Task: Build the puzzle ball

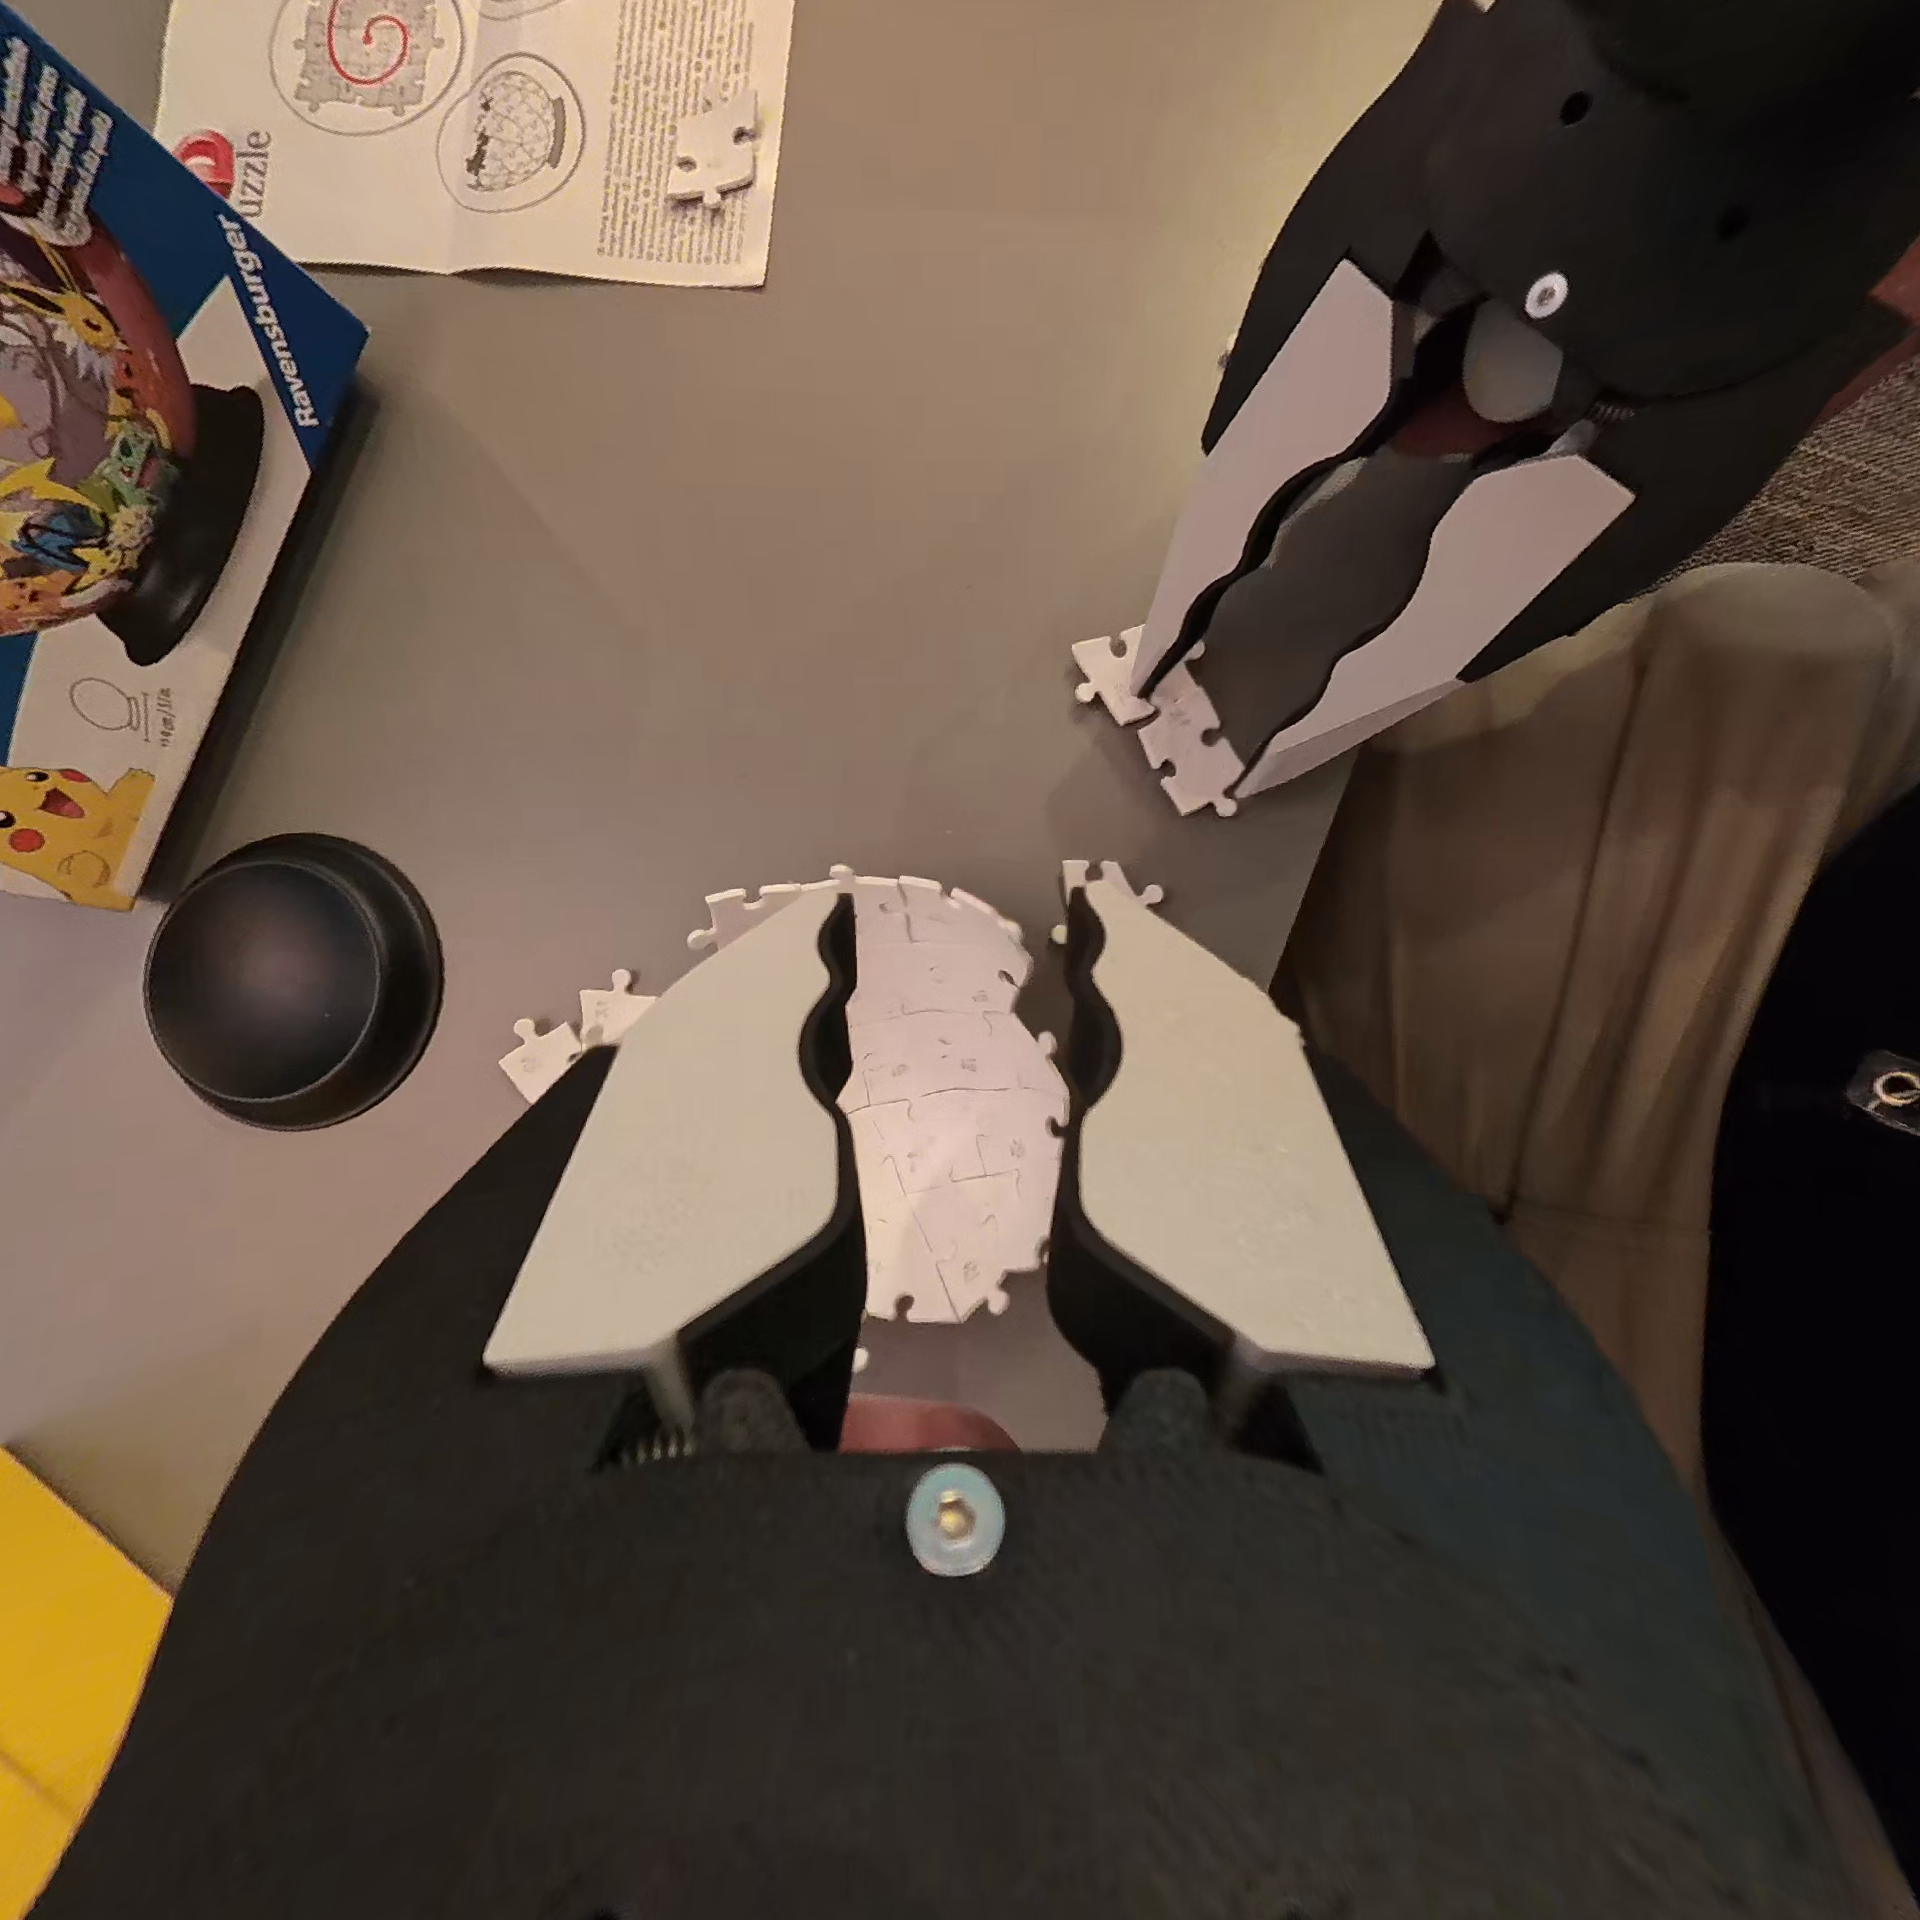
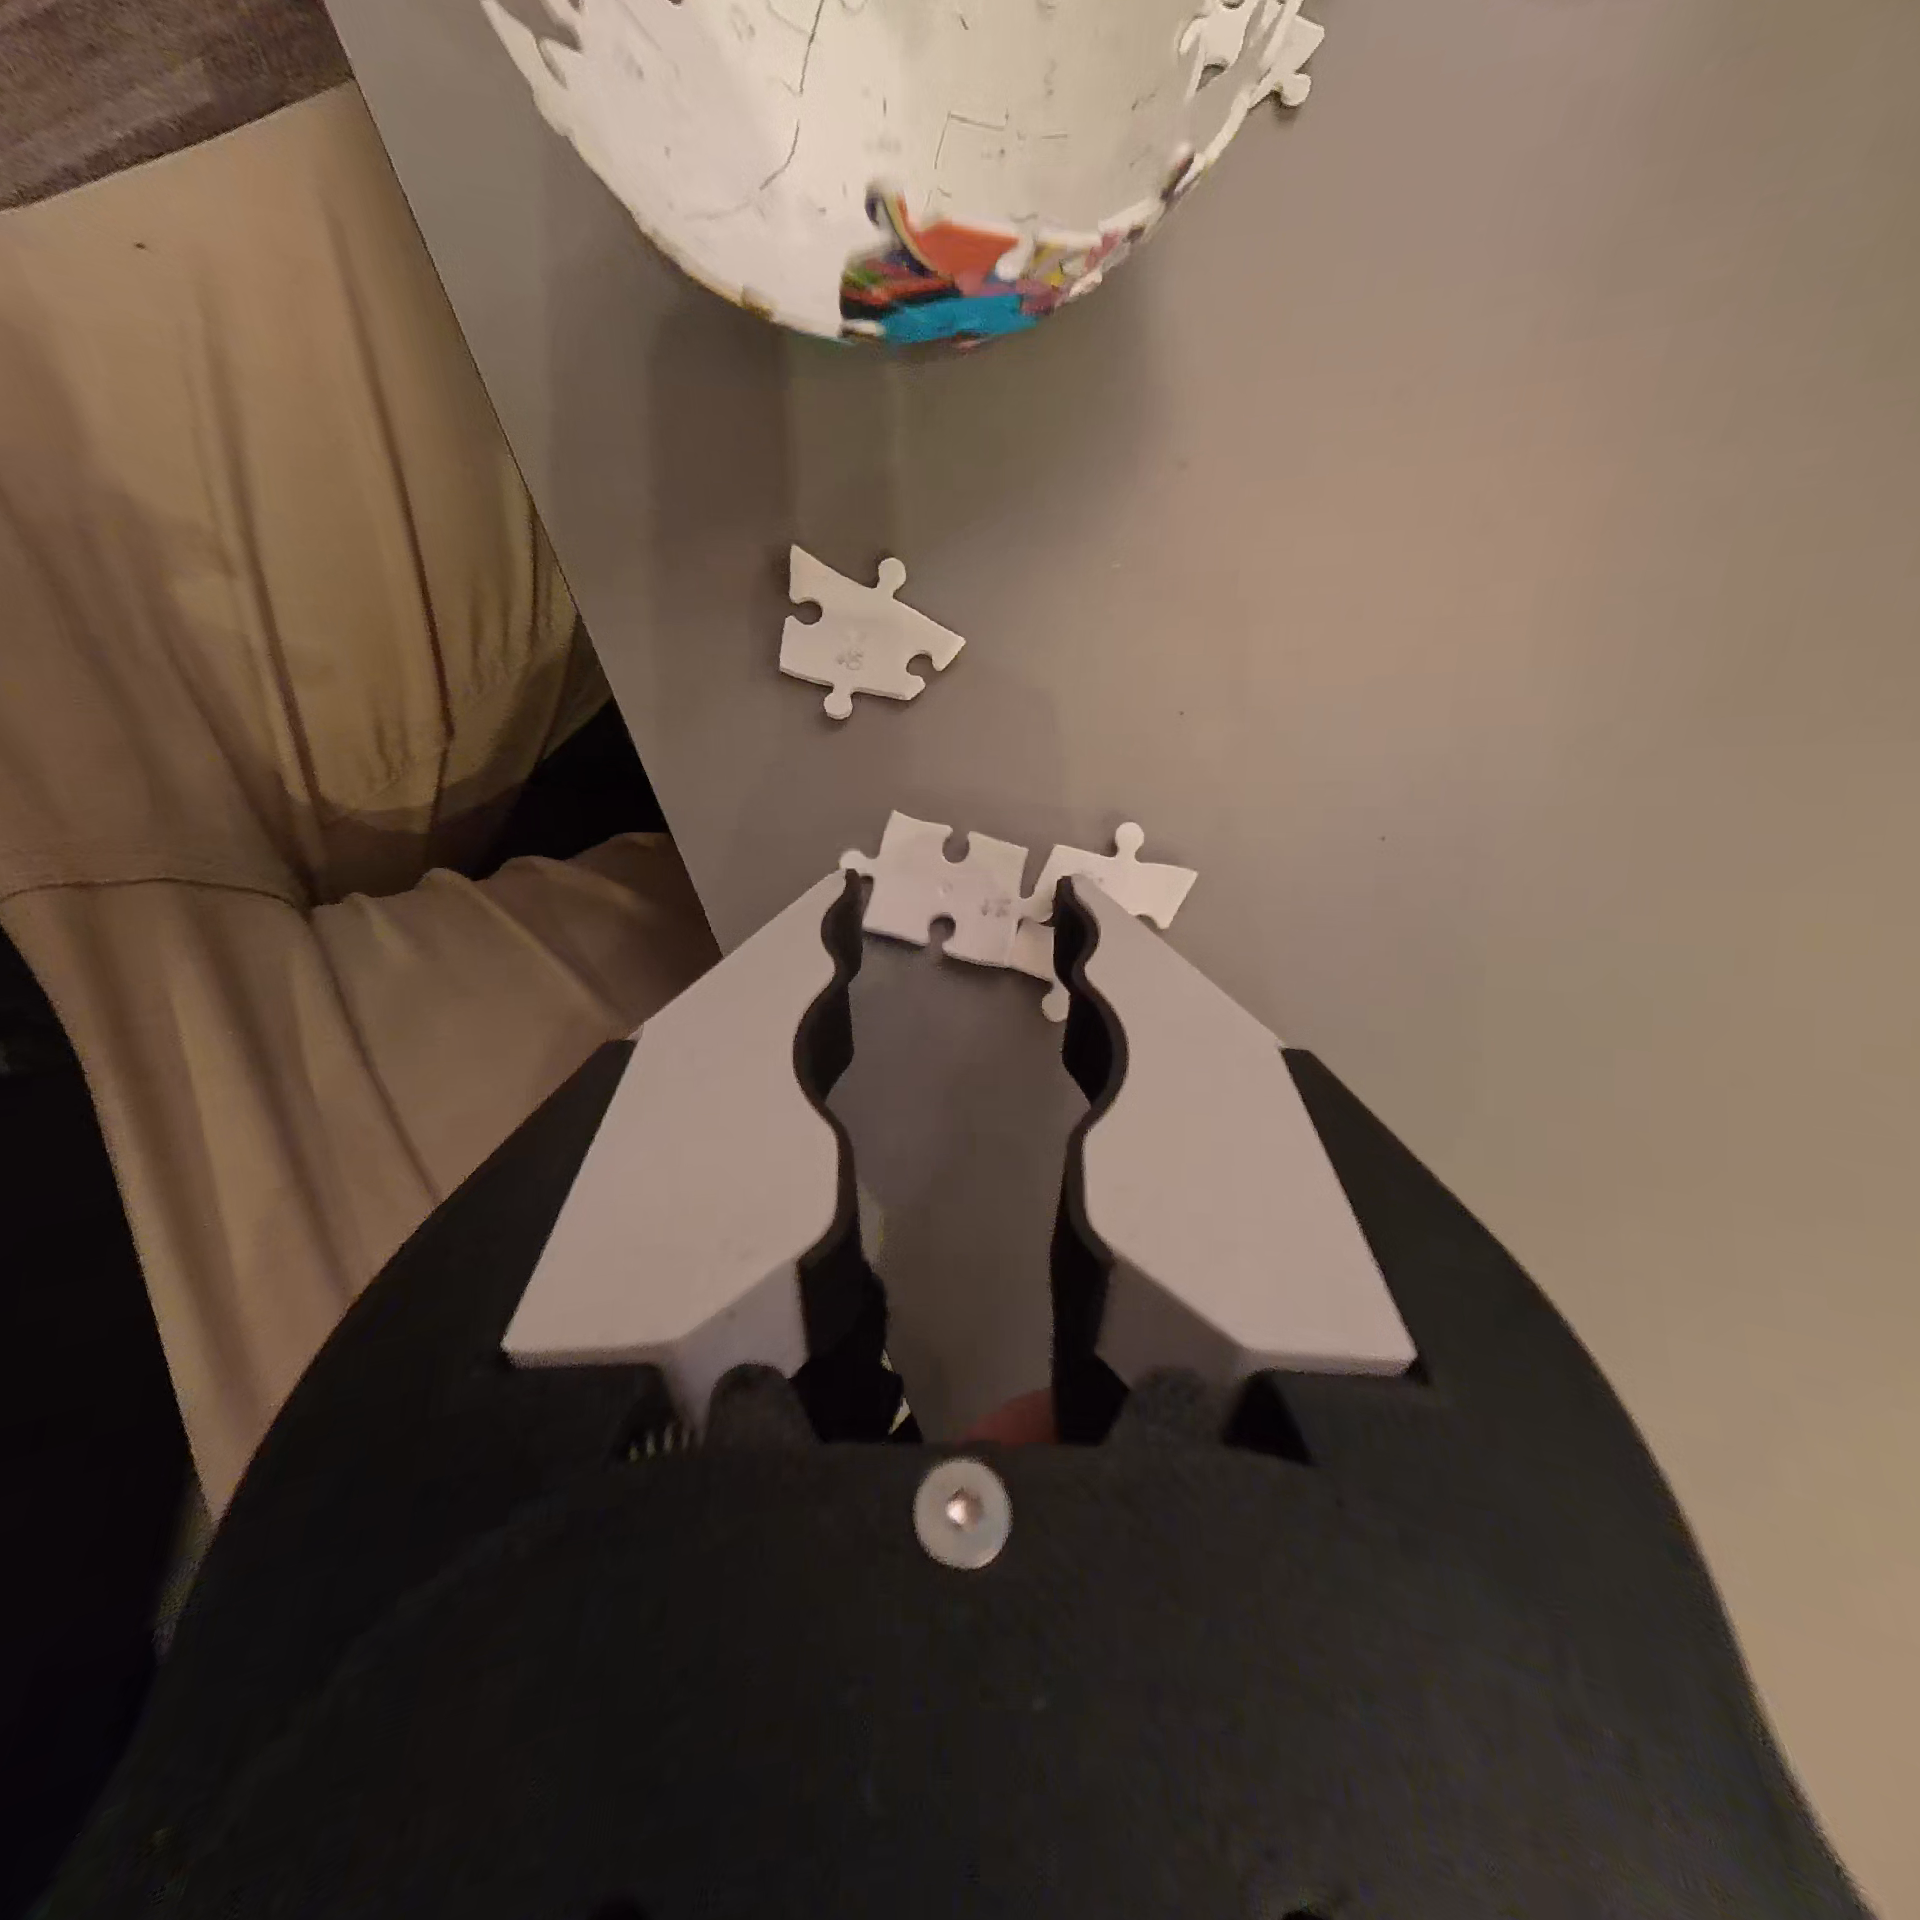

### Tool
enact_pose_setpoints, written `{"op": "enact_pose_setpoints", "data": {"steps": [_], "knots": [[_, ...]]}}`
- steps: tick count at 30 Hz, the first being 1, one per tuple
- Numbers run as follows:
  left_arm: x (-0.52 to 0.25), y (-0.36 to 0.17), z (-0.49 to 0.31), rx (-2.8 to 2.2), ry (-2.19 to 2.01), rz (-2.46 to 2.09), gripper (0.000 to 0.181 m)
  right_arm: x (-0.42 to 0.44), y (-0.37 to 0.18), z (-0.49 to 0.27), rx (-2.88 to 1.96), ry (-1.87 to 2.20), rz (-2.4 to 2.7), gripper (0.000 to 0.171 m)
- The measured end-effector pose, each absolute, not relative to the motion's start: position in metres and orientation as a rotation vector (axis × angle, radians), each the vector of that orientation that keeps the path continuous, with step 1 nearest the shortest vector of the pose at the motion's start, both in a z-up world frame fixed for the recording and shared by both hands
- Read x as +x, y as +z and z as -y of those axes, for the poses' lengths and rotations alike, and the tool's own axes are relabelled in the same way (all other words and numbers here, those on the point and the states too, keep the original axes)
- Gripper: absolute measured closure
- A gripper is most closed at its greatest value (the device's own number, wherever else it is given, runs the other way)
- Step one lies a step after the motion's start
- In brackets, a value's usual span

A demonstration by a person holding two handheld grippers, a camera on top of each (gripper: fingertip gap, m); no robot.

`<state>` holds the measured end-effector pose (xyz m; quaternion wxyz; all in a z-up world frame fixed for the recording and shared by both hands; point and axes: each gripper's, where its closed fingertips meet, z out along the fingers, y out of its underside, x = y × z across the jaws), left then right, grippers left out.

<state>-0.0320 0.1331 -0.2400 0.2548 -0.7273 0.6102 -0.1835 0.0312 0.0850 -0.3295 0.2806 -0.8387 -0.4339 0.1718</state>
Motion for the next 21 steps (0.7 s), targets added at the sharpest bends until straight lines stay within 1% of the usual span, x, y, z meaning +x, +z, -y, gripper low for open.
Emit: {"op": "enact_pose_setpoints", "data": {"steps": [4, 8, 11, 16, 18, 21], "knots": [[-0.024, -0.231, -0.120, -1.937, -0.539, -1.665, 0.143, 0.034, -0.325, -0.084, -2.232, 0.396, 1.175, 0.135], [-0.005, -0.232, -0.074, -1.876, -0.639, -1.738, 0.148, 0.038, -0.321, -0.087, -2.212, 0.394, 1.176, 0.135], [0.013, -0.253, -0.041, -1.867, -0.667, -1.757, 0.144, 0.043, -0.320, -0.091, -2.209, 0.420, 1.168, 0.135], [0.029, -0.295, -0.048, -1.824, -0.422, -1.641, 0.145, 0.053, -0.321, -0.097, -2.199, 0.435, 1.158, 0.136], [0.031, -0.307, -0.057, -1.818, -0.339, -1.591, 0.145, 0.054, -0.326, -0.097, -2.216, 0.480, 1.140, 0.139], [0.034, -0.326, -0.052, -1.795, -0.259, -1.652, 0.144, 0.052, -0.329, -0.092, -2.215, 0.507, 1.154, 0.140]]}}
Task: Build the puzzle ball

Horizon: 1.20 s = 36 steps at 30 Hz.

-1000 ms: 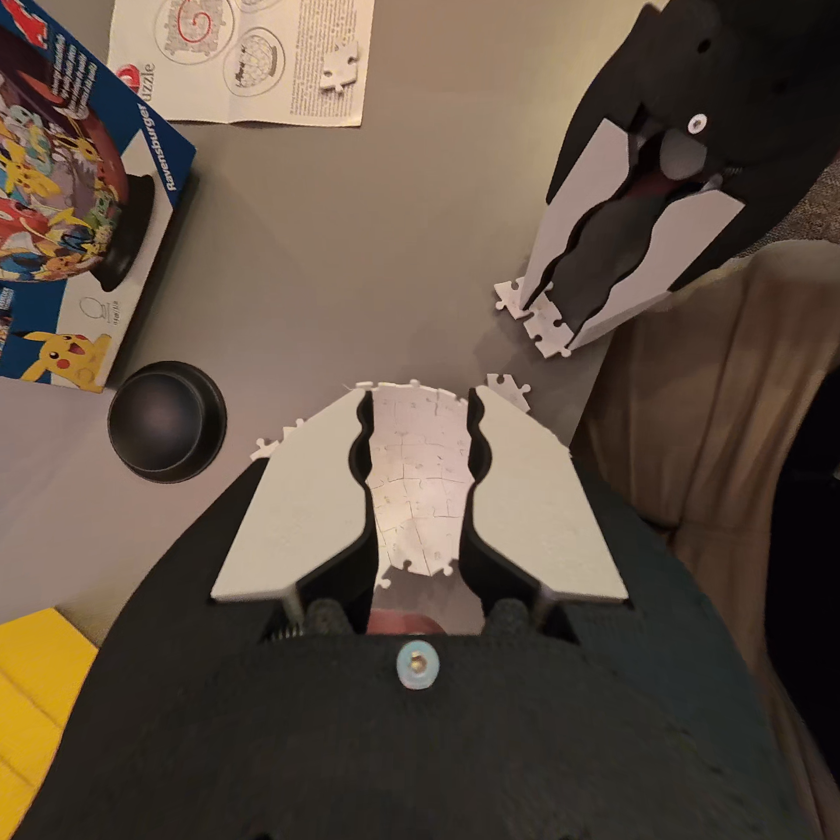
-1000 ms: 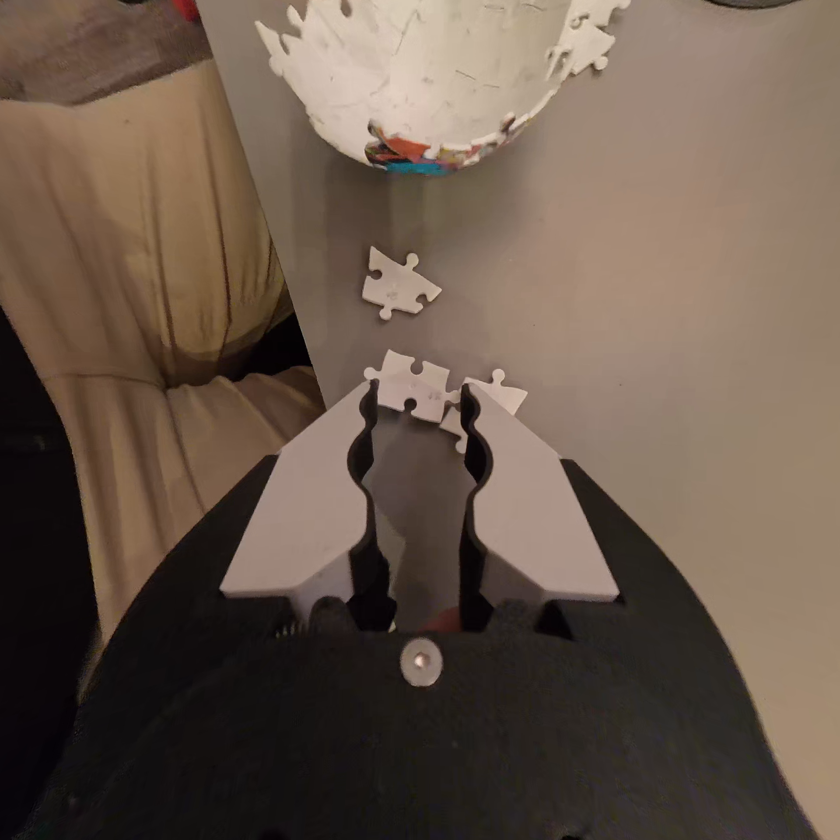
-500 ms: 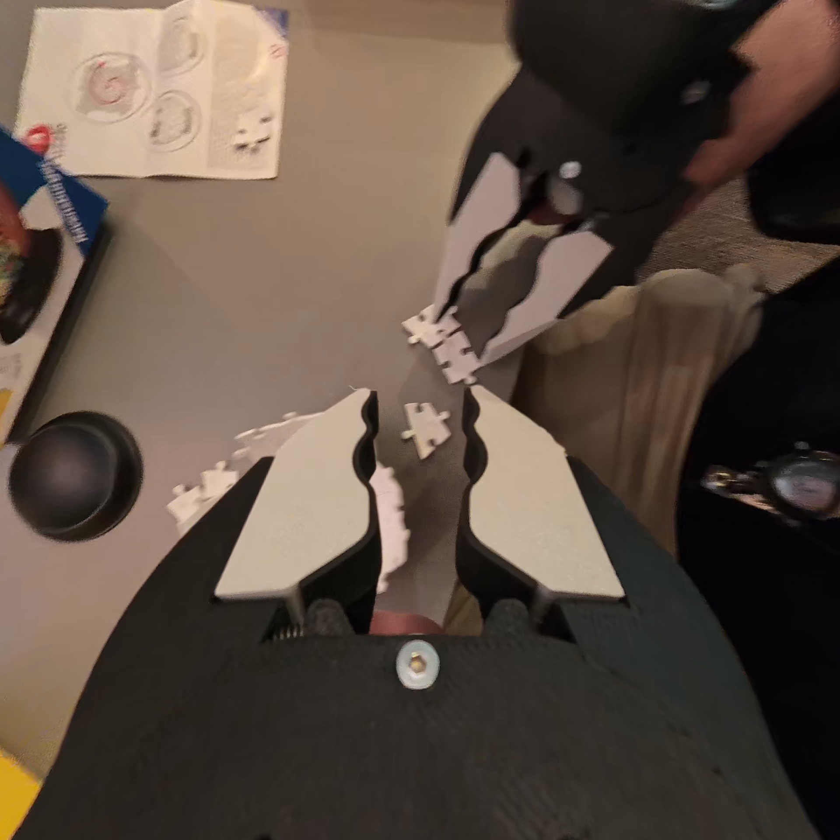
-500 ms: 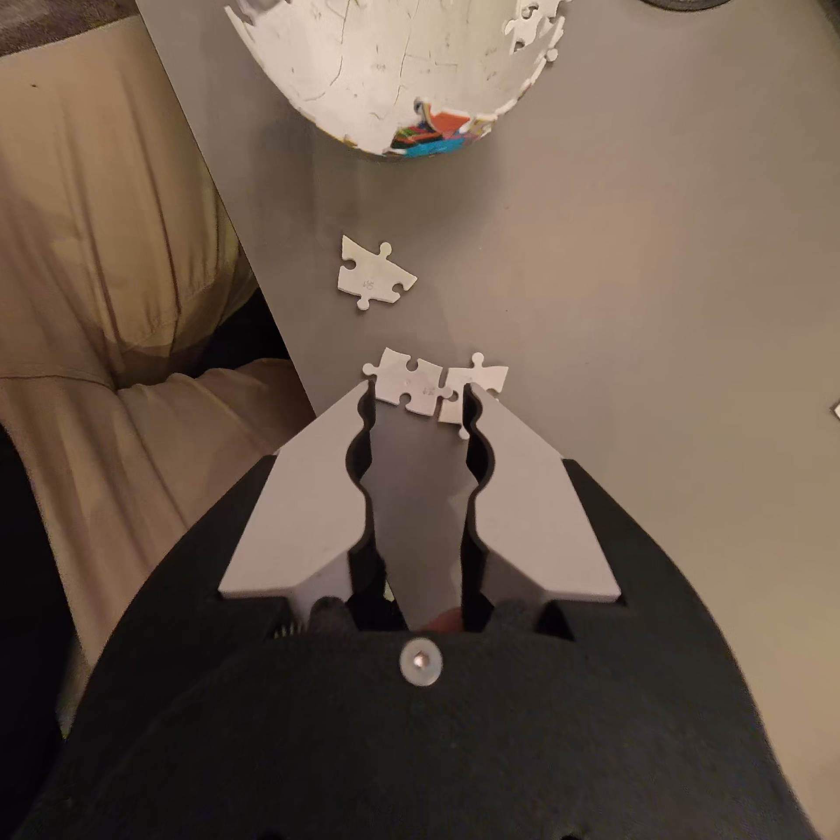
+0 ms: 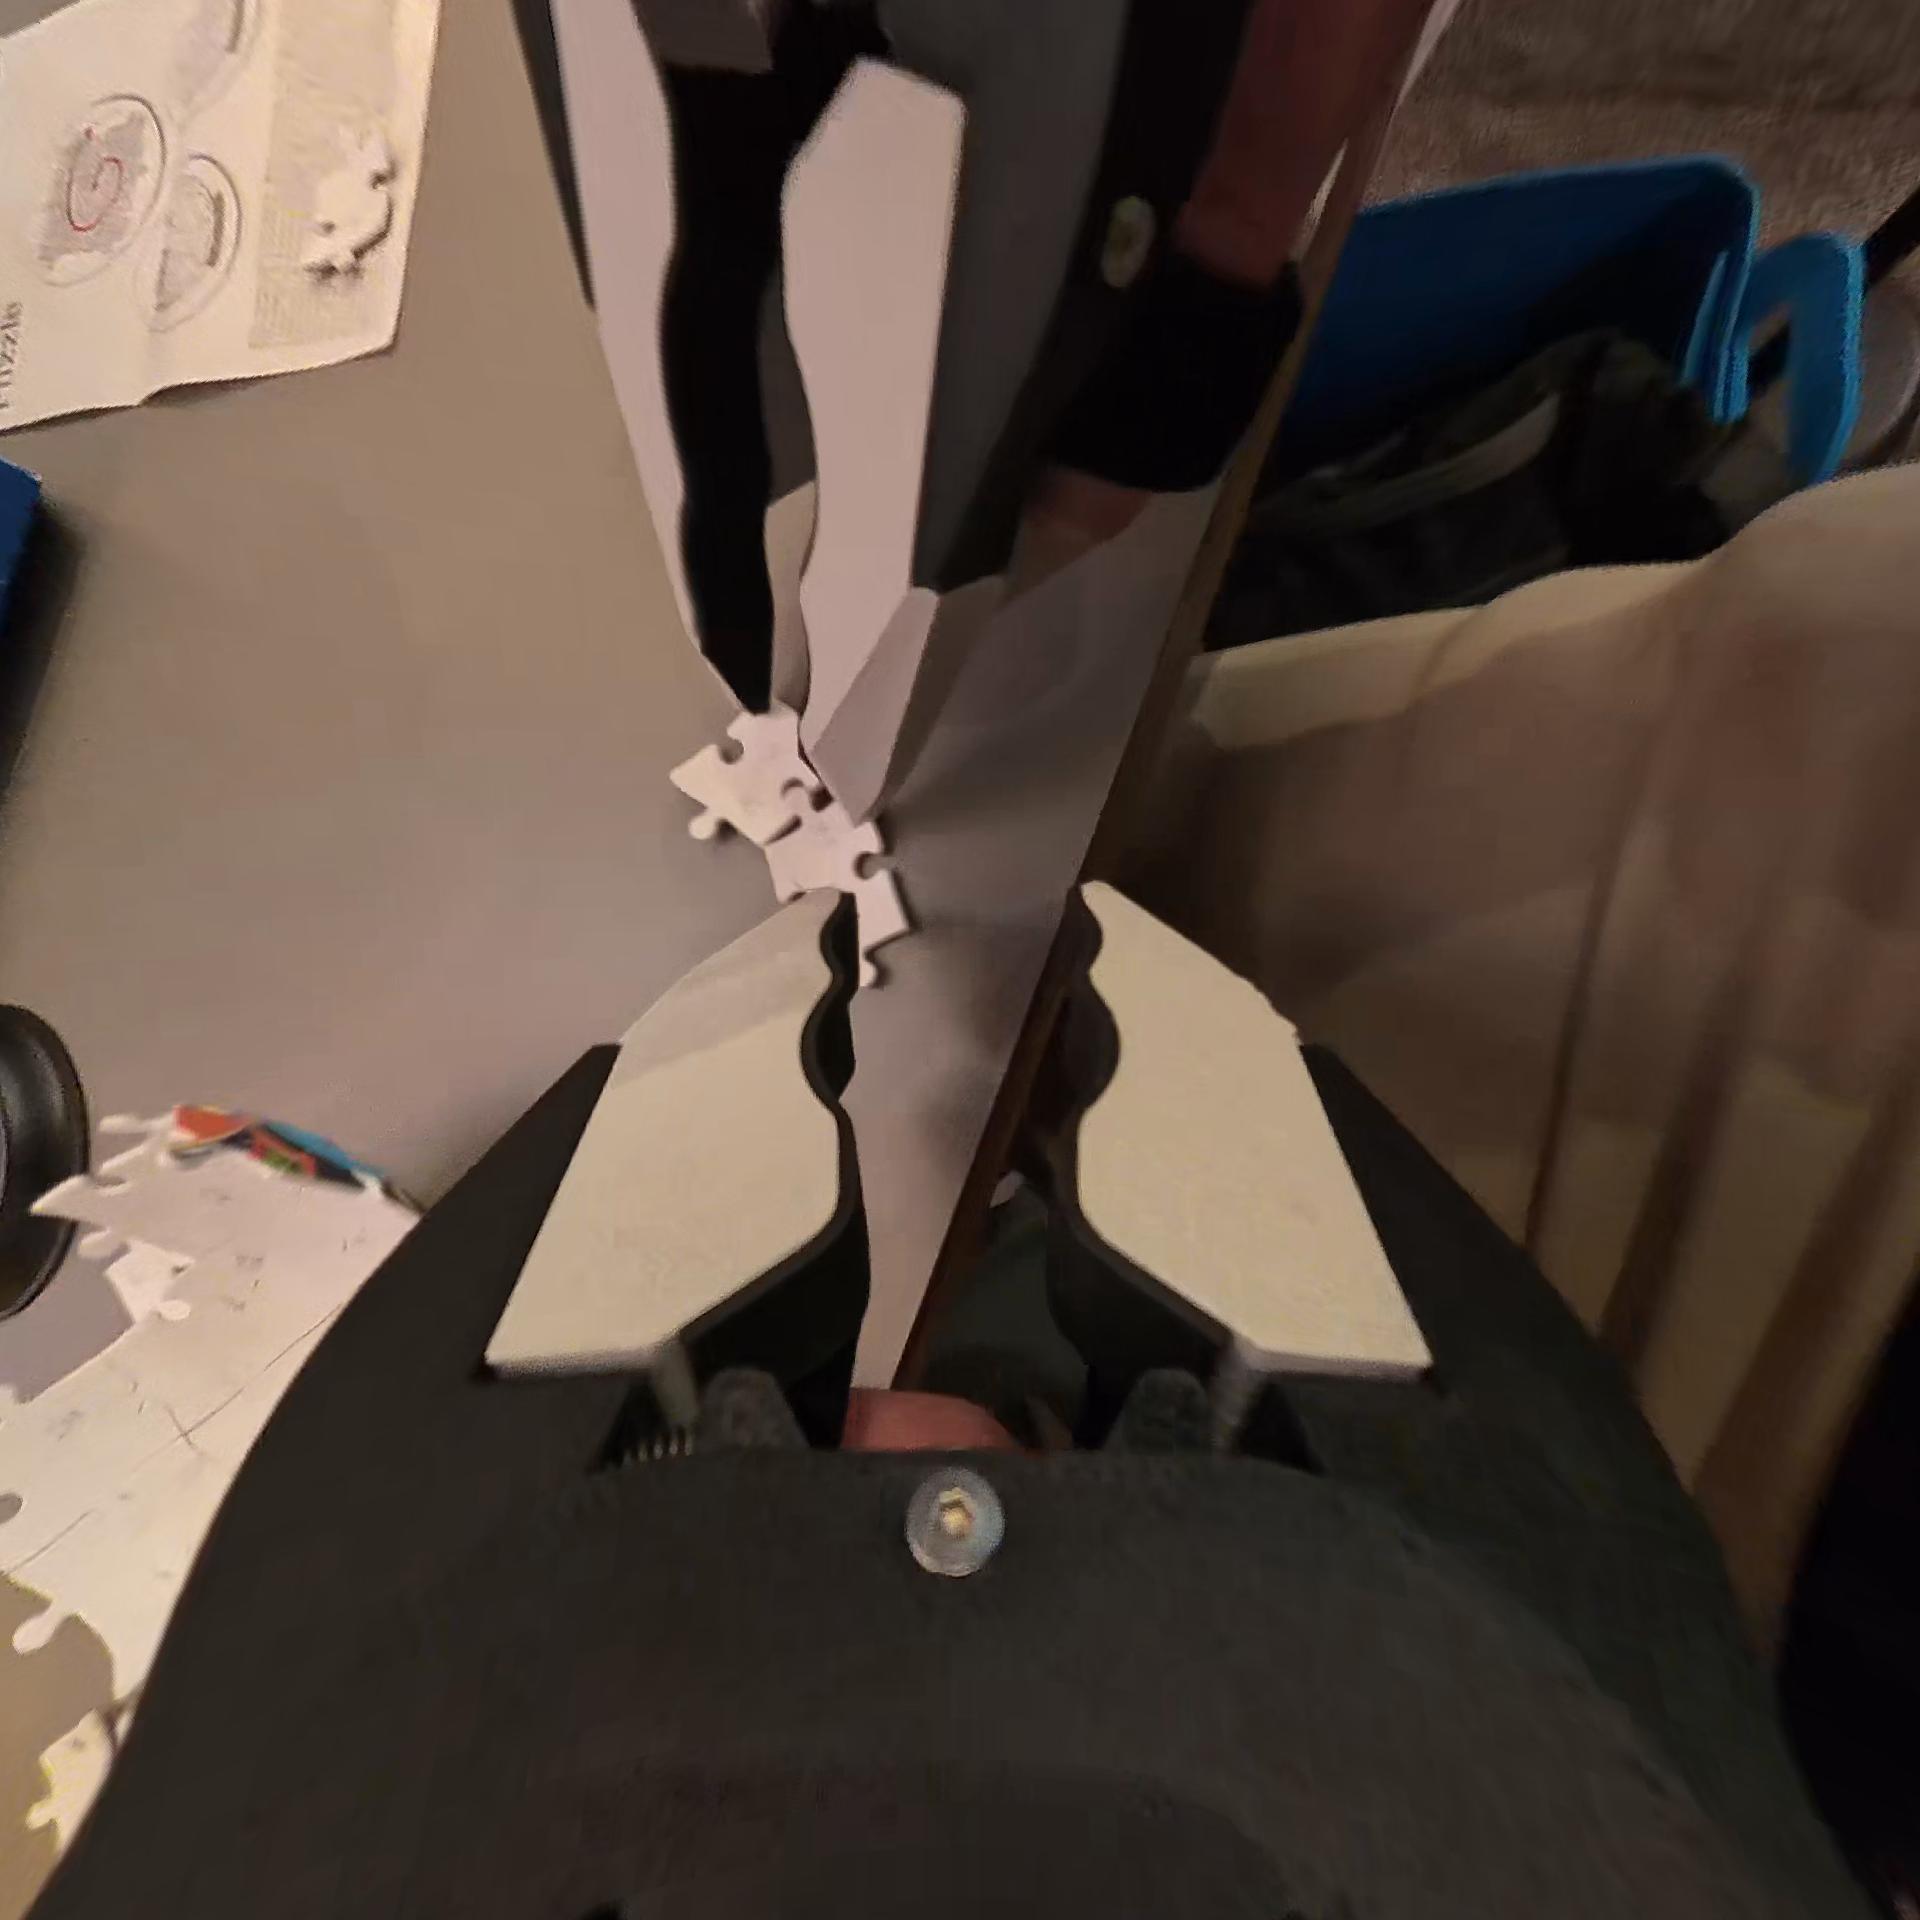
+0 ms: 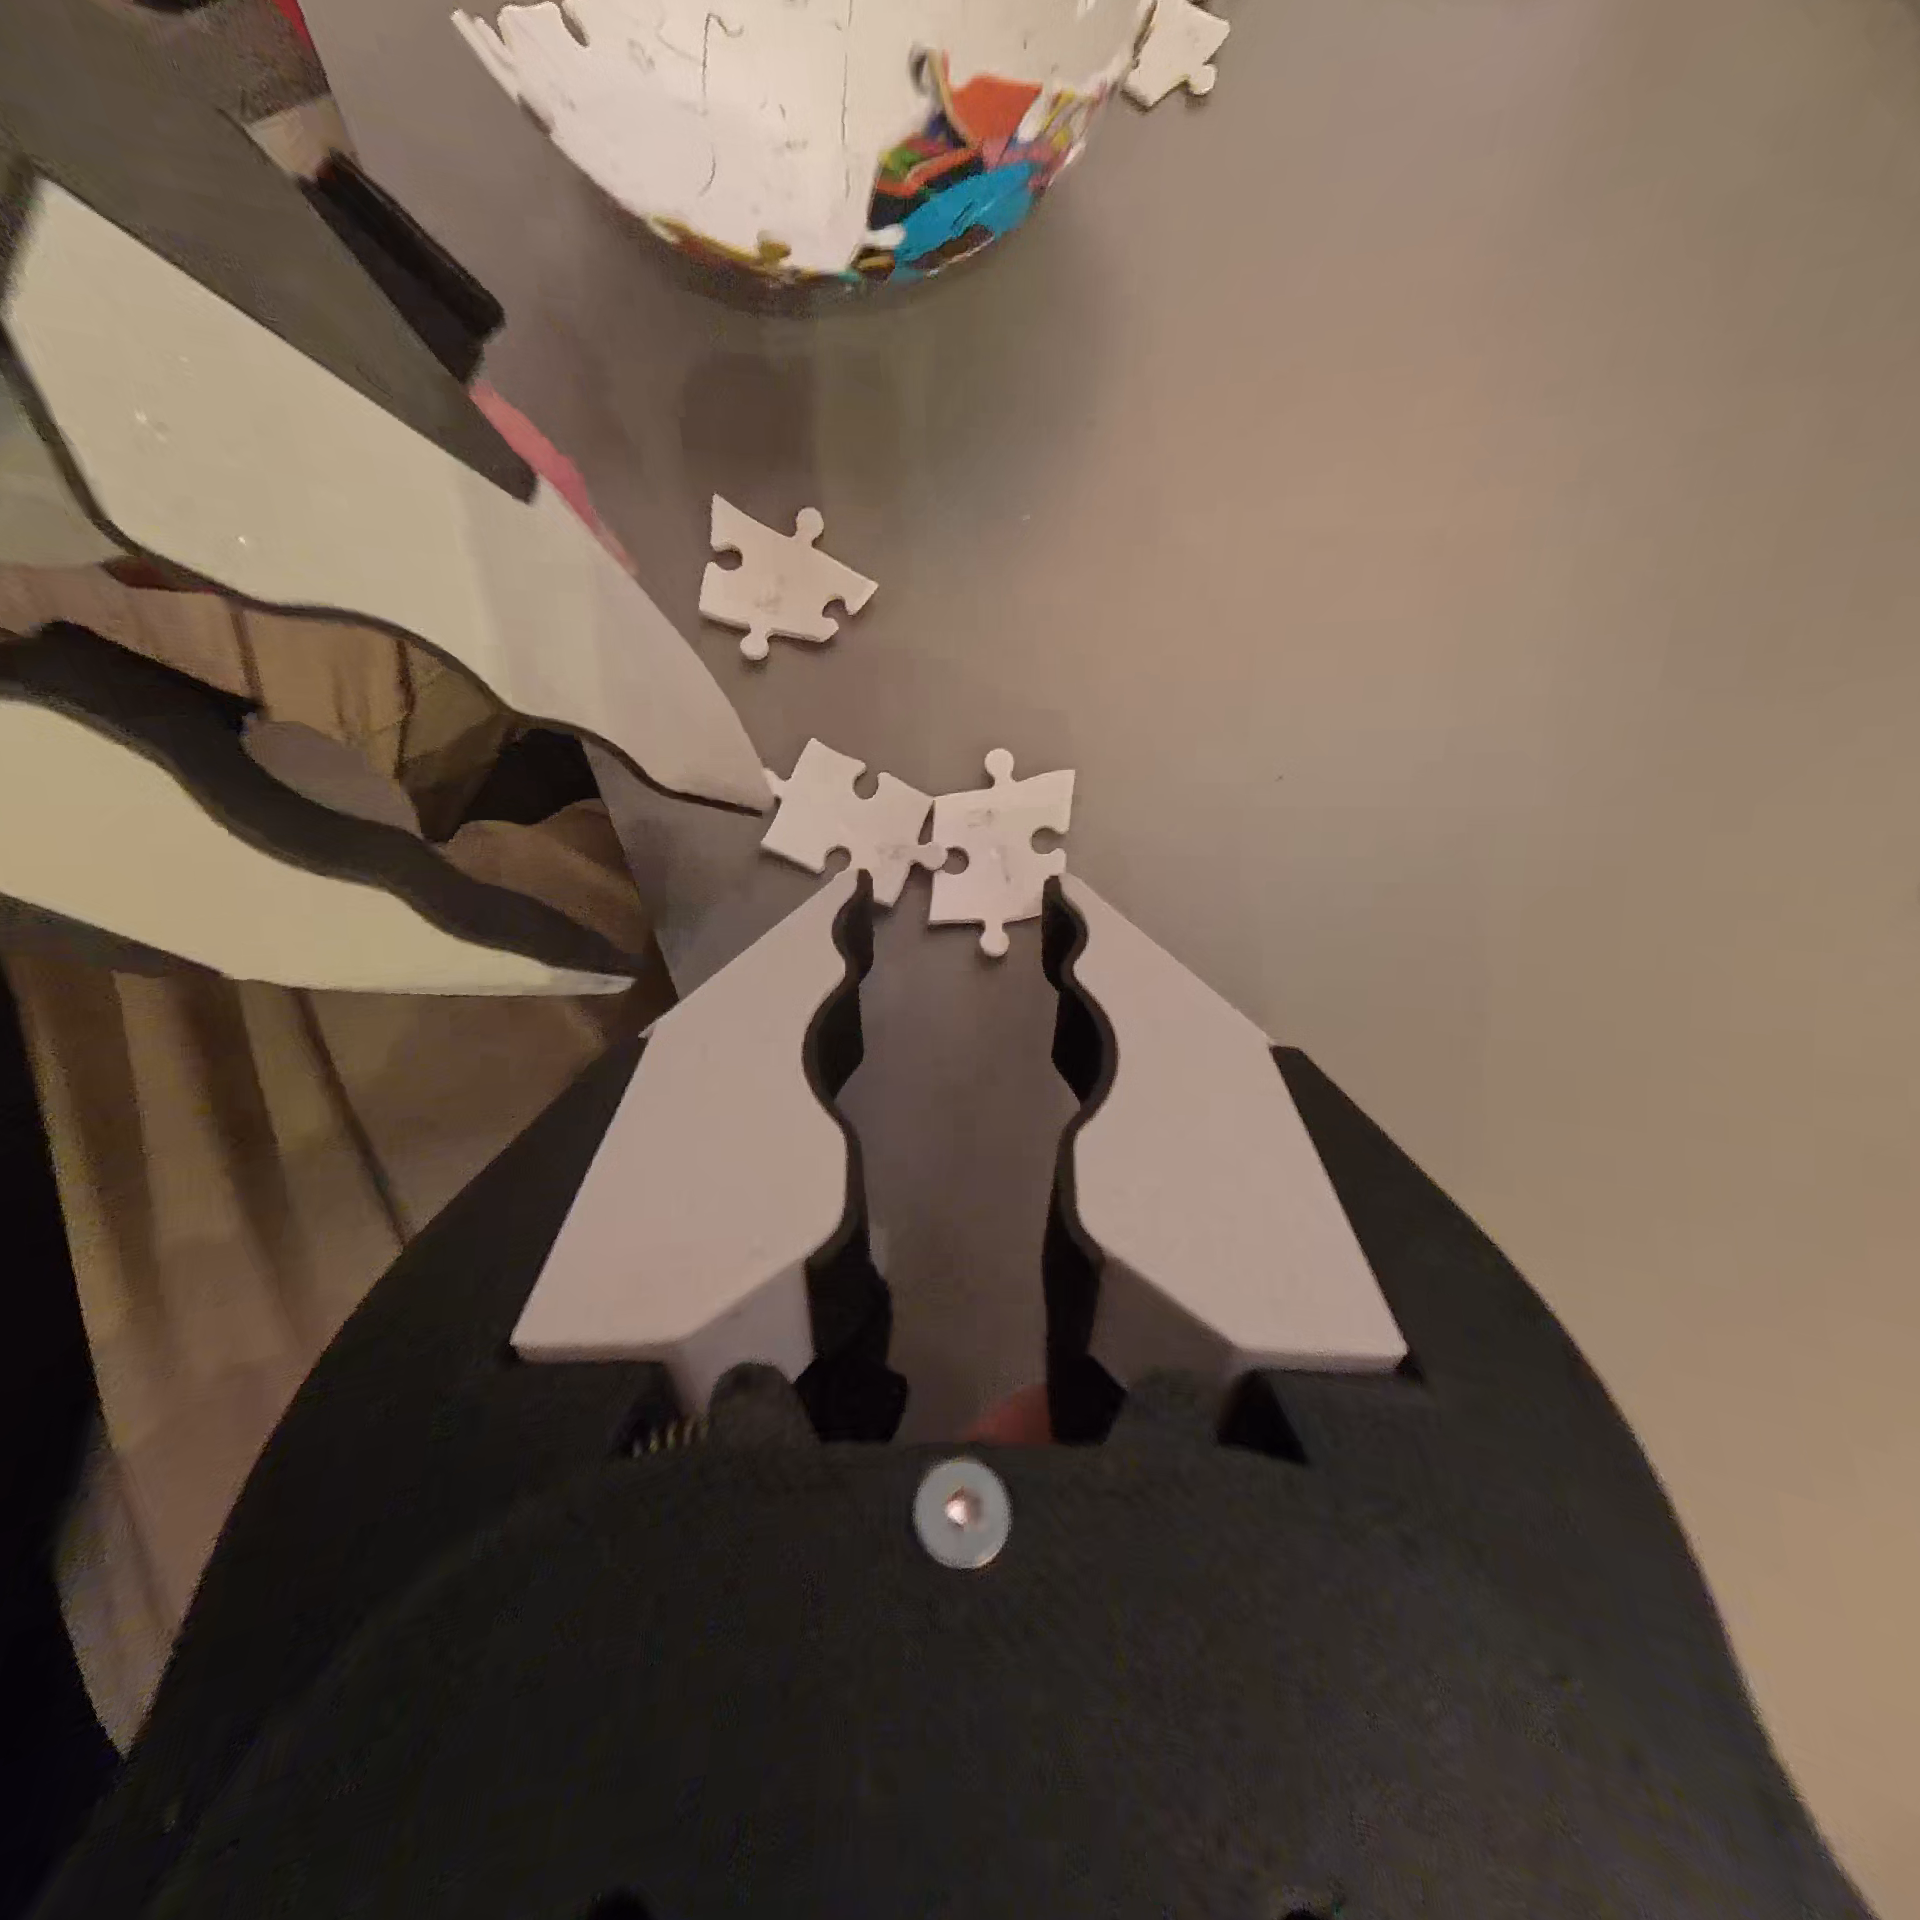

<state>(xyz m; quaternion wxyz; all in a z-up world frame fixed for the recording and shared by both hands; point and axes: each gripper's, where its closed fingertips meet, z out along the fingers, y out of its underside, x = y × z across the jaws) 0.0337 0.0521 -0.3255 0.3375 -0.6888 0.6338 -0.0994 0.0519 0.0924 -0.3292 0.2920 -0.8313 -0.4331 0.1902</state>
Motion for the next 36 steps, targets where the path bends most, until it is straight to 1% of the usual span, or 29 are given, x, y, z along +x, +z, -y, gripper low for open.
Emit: {"op": "enact_pose_setpoints", "data": {"steps": [5, 7, 8, 10, 12, 20, 36], "knots": [[0.036, -0.333, -0.052, -1.794, -0.244, -1.652, 0.143, 0.048, -0.330, -0.087, -2.208, 0.539, 1.156, 0.142], [0.038, -0.332, -0.054, -1.779, -0.229, -1.658, 0.139, 0.047, -0.330, -0.087, -2.202, 0.542, 1.168, 0.142], [0.038, -0.333, -0.053, -1.780, -0.234, -1.667, 0.140, 0.048, -0.331, -0.088, -2.199, 0.536, 1.174, 0.143], [0.037, -0.336, -0.054, -1.799, -0.236, -1.676, 0.138, 0.049, -0.331, -0.089, -2.191, 0.528, 1.198, 0.146], [0.038, -0.337, -0.053, -1.811, -0.251, -1.685, 0.140, 0.049, -0.331, -0.087, -2.186, 0.541, 1.217, 0.147], [0.038, -0.340, -0.055, -1.836, -0.250, -1.665, 0.137, 0.046, -0.331, -0.081, -2.163, 0.537, 1.308, 0.146], [0.038, -0.342, -0.056, -1.789, -0.225, -1.751, 0.135, 0.052, -0.332, -0.080, -2.086, 0.581, 1.519, 0.157]]}}
